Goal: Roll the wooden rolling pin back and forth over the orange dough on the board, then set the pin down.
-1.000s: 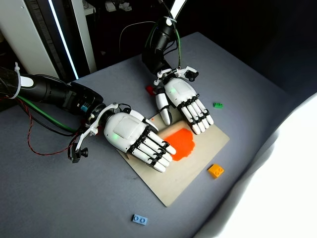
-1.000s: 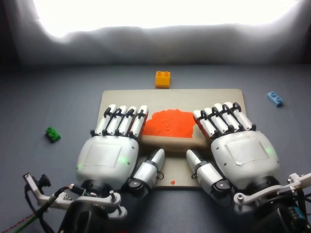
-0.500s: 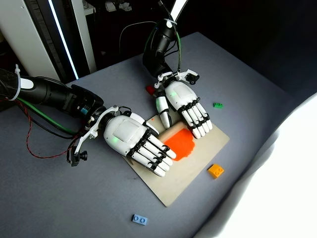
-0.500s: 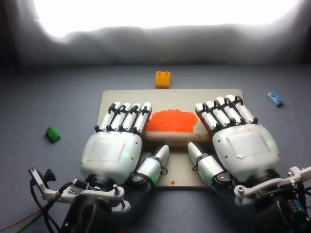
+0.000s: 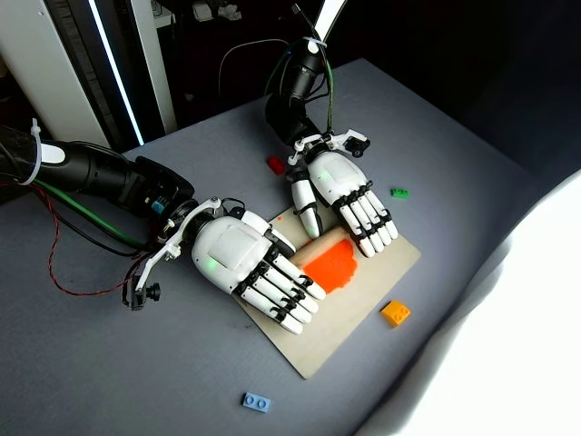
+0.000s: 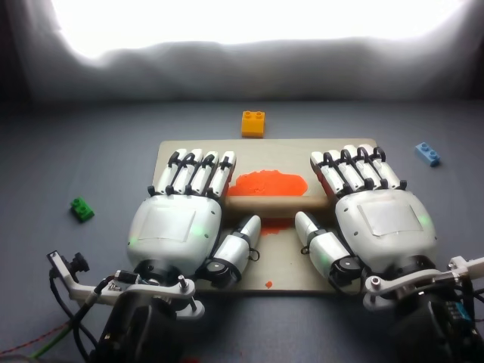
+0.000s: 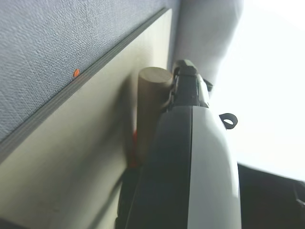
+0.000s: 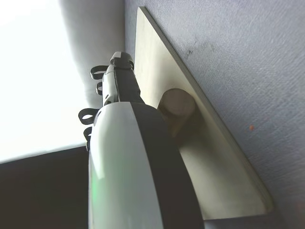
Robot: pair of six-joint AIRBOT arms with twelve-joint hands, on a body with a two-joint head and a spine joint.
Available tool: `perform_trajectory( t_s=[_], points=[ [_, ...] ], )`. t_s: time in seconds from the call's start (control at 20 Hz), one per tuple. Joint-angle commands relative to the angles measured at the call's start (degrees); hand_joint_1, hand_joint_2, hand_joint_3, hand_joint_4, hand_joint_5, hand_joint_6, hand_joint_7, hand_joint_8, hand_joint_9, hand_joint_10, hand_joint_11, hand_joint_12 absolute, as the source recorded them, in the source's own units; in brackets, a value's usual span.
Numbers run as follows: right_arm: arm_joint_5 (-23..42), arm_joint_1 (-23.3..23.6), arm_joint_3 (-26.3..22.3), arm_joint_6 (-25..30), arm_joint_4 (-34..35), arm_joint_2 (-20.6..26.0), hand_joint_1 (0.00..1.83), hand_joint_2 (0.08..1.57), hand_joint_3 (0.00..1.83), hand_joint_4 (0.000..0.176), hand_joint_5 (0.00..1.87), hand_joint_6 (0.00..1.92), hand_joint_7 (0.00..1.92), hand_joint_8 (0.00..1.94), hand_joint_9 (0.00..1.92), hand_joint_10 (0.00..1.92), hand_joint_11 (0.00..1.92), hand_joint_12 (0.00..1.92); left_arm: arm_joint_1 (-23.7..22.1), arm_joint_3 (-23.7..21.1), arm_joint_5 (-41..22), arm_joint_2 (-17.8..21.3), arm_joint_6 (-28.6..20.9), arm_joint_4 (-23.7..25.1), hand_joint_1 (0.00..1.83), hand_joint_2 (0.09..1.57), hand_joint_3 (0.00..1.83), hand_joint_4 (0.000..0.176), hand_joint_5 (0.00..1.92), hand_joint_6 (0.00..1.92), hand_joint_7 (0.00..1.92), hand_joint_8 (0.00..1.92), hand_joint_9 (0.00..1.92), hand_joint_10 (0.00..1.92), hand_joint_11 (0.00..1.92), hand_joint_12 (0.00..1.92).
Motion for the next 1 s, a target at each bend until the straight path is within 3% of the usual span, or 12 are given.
perform_trajectory(
  t_s=[0.0, 0.95],
  points=[
    [5.3, 0.5, 0.3, 0.5, -3.9, -0.1, 0.00, 1.52, 0.00, 0.000, 0.16, 0.01, 0.14, 0.01, 0.09, 0.01, 0.00, 0.16, -0.3, 0.5, -5.3, 0.0, -0.2, 3.8, 0.00, 1.48, 0.00, 0.000, 0.08, 0.01, 0.11, 0.01, 0.06, 0.01, 0.00, 0.15],
    [1.9, 1.7, 5.0, 3.9, -3.8, -0.9, 0.00, 1.52, 0.00, 0.000, 0.16, 0.00, 0.14, 0.00, 0.07, 0.00, 0.00, 0.00, -2.0, 4.5, -2.6, -1.7, -0.8, 4.3, 0.00, 1.47, 0.00, 0.000, 0.01, 0.00, 0.06, 0.00, 0.03, 0.00, 0.00, 0.00]
  ],
)
